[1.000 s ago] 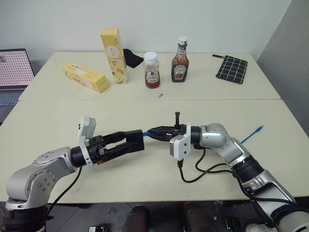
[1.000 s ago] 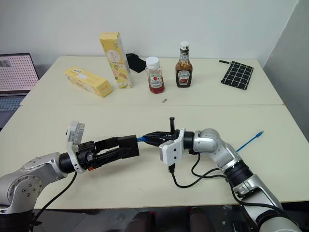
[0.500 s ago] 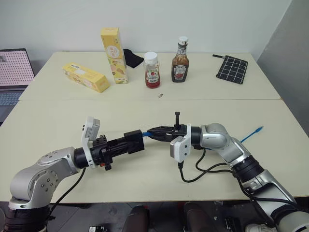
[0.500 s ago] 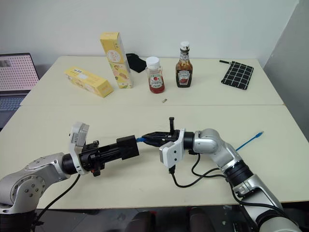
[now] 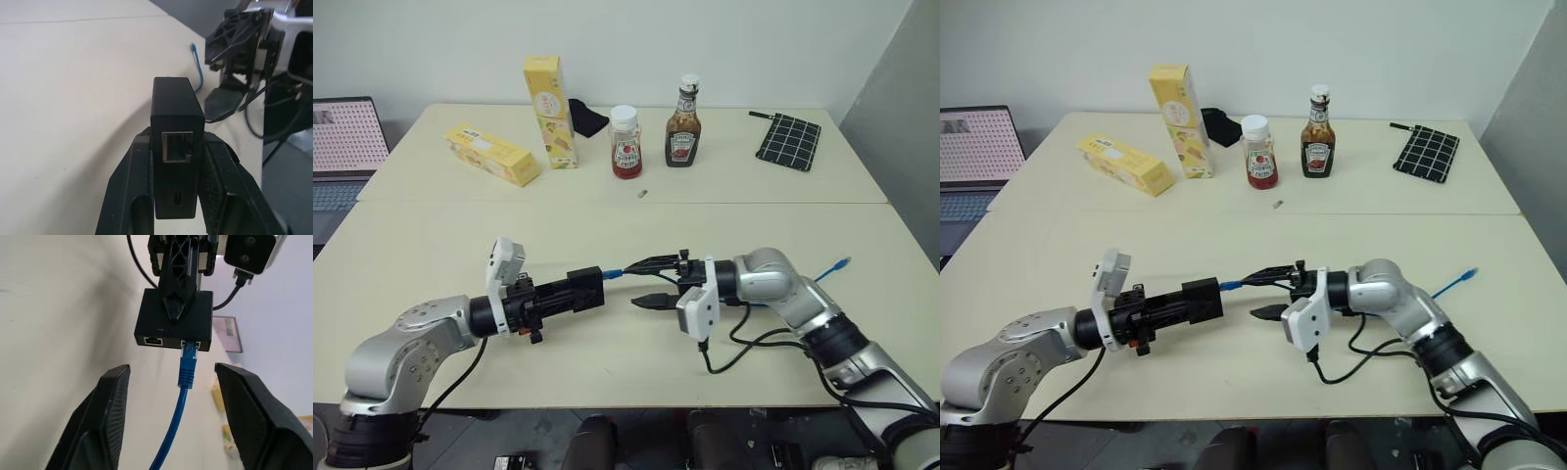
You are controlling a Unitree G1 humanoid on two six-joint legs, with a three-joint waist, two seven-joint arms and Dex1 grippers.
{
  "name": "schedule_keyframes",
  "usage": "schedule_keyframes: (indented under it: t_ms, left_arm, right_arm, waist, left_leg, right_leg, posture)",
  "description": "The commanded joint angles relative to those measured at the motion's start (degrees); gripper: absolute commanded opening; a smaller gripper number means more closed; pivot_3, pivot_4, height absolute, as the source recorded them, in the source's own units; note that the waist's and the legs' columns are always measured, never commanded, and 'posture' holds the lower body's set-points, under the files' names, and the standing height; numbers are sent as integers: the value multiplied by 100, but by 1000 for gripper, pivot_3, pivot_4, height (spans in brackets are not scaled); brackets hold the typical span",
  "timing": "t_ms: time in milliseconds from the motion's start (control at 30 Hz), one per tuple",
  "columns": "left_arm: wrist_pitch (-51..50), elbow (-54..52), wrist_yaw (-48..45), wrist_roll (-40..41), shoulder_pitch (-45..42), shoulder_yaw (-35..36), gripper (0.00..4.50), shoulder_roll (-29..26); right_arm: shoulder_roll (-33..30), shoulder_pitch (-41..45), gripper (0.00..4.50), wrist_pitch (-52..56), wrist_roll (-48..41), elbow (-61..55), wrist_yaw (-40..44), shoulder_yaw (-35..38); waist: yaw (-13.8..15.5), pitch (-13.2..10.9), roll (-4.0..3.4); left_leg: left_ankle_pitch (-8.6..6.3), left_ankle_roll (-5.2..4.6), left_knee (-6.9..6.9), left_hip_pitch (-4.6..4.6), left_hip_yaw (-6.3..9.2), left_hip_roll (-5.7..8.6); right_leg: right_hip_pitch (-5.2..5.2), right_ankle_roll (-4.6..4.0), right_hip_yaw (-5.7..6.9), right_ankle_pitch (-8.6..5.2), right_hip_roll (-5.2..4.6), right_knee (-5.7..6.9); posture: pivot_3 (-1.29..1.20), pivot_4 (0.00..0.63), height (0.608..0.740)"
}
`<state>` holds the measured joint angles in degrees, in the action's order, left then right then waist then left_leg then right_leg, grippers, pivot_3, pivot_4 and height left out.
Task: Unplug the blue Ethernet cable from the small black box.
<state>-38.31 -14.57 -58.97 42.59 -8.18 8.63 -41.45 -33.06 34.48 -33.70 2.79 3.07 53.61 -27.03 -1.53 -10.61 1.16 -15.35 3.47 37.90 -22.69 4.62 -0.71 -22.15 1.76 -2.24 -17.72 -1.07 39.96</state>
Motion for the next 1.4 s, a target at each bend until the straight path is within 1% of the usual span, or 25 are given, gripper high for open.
schedule_keyframes:
  t_ms: [33,67,133,167,267,400,567,867,1233,1300,1333,1400]
  left_arm:
    - [761,128,-463,-332,-249,-265,794,128]
    - [960,201,-613,-421,-288,-334,794,149]
    - [1158,349,-857,-427,-403,-429,794,249]
    - [1189,409,-945,-398,-473,-464,794,280]
    - [1213,521,-1186,-366,-594,-523,794,296]
    - [1074,574,-1354,-237,-675,-510,794,296]
    - [970,624,-1454,-148,-731,-450,794,278]
    - [918,551,-1526,-81,-637,-397,794,240]
    - [934,509,-1574,-99,-555,-368,794,223]
    - [934,494,-1577,-102,-542,-364,794,220]
    - [931,488,-1579,-100,-538,-361,794,218]
    - [924,487,-1571,-89,-544,-354,794,226]
  right_arm:
    - [-163,-221,2904,2128,-1421,-1211,350,367]
    - [-172,-263,2904,2832,-1811,-1479,318,440]
    - [-157,-320,2904,4592,-3039,-2058,69,612]
    - [-97,-313,2904,5184,-3473,-2206,-53,685]
    - [199,-180,2904,6177,-3971,-2310,-464,922]
    - [344,-91,2904,6974,-4312,-2348,-567,1052]
    - [429,-77,2904,7450,-4388,-2297,-492,1054]
    - [556,-3,2904,7676,-4204,-2005,-305,1075]
    - [663,66,2904,7960,-4322,-1854,-148,1255]
    - [677,64,2534,7978,-4311,-1859,-135,1264]
    - [680,66,2468,7982,-4298,-1860,-124,1262]
    - [665,64,1955,7961,-4243,-1872,-88,1232]
  waist:
    - [-5,0,0]
    - [-17,0,0]
    - [-46,0,-1]
    - [-42,-1,-2]
    - [-40,-1,-2]
    - [-35,-1,-2]
    - [-34,-1,-2]
    - [-36,-1,-2]
    - [-36,-1,-2]
    - [-35,-1,-2]
    - [-36,-1,-2]
    - [-36,-1,-2]
  left_leg:
    - [0,0,0,0,0,1]
    - [0,0,1,0,1,-2]
    - [0,0,-1,3,-2,-5]
    - [0,-1,-1,4,-3,-4]
    - [0,0,-2,1,10,-10]
    - [0,-1,-2,0,6,0]
    - [-1,-2,-1,-5,3,3]
    - [-1,-2,-1,-4,2,1]
    - [-1,-2,-2,-5,2,1]
    - [-1,-2,-2,-5,2,1]
    - [-1,-2,-2,-5,2,1]
    - [-1,-2,-2,-5,2,1]
  right_leg:
    - [-1,0,0,0,0,0]
    - [0,0,-1,0,-2,0]
    - [-2,0,-3,0,-2,3]
    - [-2,-1,-3,0,-2,2]
    - [-2,-4,-2,-1,0,4]
    - [-4,-4,5,-2,4,4]
    - [-5,-2,6,-2,3,-1]
    - [-7,-1,7,-2,5,0]
    - [-8,-2,7,-2,7,0]
    - [-8,-2,6,-2,7,0]
    - [-8,-2,7,-2,6,0]
    - [-8,-1,6,-2,6,0]
  posture:
    - [0,150,740]
    - [0,150,740]
    - [0,150,740]
    - [0,150,740]
    - [0,150,740]
    - [0,150,740]
    - [0,150,740]
    - [0,150,740]
    - [0,150,740]
    - [0,150,740]
    - [0,150,740]
    - [0,150,740]
